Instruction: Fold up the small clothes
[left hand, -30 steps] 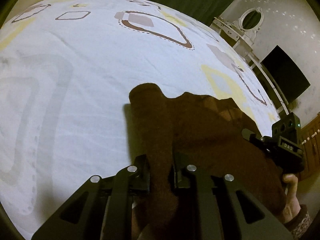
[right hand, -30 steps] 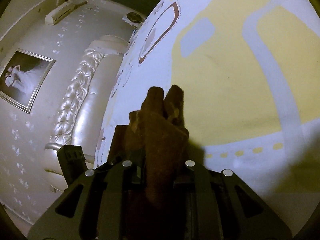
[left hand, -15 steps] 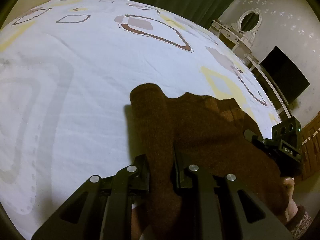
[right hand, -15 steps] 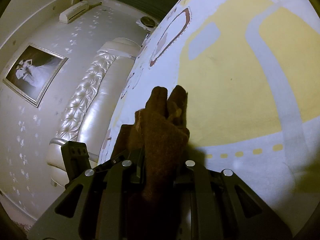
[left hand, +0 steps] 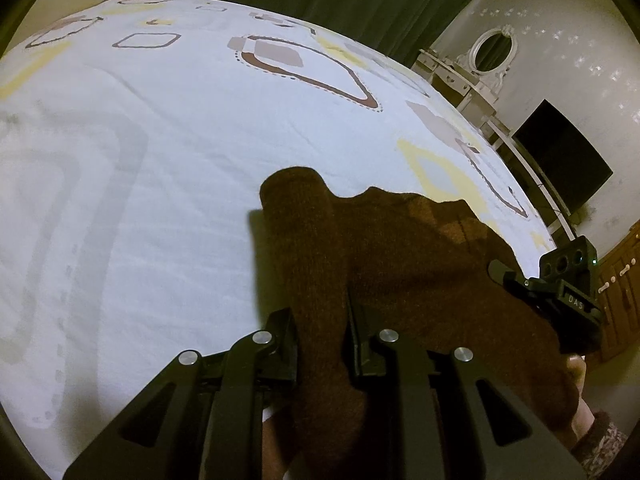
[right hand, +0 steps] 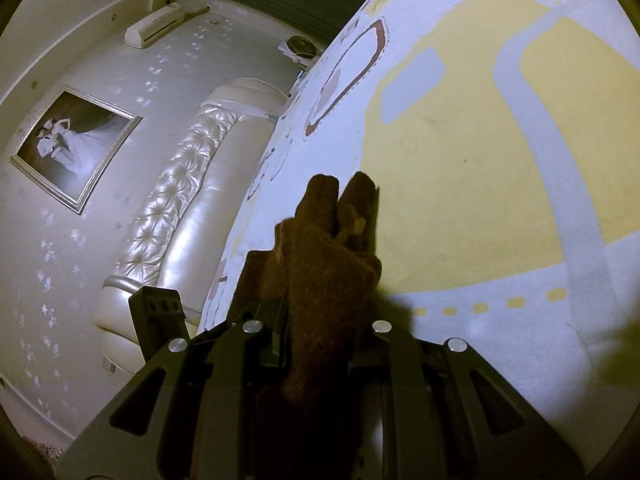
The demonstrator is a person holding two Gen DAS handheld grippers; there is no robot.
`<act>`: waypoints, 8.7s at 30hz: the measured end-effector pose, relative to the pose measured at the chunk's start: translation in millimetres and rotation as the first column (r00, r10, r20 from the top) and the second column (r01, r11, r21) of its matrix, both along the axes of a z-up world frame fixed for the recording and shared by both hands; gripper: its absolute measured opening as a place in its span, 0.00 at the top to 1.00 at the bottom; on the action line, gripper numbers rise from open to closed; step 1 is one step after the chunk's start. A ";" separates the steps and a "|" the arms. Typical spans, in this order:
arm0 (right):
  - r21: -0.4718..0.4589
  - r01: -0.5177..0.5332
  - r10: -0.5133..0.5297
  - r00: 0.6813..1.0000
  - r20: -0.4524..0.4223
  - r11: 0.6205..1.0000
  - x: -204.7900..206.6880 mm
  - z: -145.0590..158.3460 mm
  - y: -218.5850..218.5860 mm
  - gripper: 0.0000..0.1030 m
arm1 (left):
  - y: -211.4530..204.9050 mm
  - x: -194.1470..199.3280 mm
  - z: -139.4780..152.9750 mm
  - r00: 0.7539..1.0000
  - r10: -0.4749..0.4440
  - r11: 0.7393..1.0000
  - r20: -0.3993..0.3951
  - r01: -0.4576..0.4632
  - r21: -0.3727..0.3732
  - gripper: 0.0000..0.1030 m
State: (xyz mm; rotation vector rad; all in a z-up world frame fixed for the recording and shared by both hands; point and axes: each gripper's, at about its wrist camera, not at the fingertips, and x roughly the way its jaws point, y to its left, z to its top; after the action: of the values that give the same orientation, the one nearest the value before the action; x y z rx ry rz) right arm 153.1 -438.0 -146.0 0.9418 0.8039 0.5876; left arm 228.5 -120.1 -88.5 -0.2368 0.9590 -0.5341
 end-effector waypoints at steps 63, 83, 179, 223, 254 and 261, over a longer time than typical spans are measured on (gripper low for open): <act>0.112 0.080 -0.066 0.990 -0.126 0.991 -131.1 31.6 17.6 0.34 | 32.0 -122.1 4.1 0.987 -0.118 0.983 -0.104 0.102 -0.153 0.54; 0.080 0.165 -0.142 0.963 -0.229 0.983 -168.3 19.6 -4.1 0.58 | 22.3 -143.8 13.6 0.996 -0.060 0.998 -0.070 0.060 -0.007 0.28; -0.687 0.108 -0.235 0.967 -0.094 0.719 -268.0 85.4 104.1 0.16 | 35.1 -264.2 67.4 0.966 0.201 0.920 0.161 -0.243 0.308 0.17; -0.687 0.095 -0.227 0.968 -0.105 0.721 -270.1 81.0 111.8 0.16 | 28.5 -265.9 68.9 0.964 0.198 0.903 0.175 -0.249 0.351 0.17; -0.687 0.084 -0.216 0.970 -0.109 0.722 -270.2 78.8 115.3 0.16 | 21.5 -269.6 76.8 0.954 0.228 0.900 0.197 -0.283 0.332 0.11; -0.657 0.098 -0.216 0.971 -0.101 0.748 -269.9 85.0 110.4 0.16 | 27.1 -245.1 106.7 0.958 0.190 0.945 0.216 -0.238 0.226 0.11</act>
State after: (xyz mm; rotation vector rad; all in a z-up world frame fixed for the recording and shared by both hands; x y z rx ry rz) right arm -116.9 -327.5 -61.0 0.4030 0.9833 0.0461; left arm -16.6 -93.0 18.2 -0.0596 0.7911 -0.2262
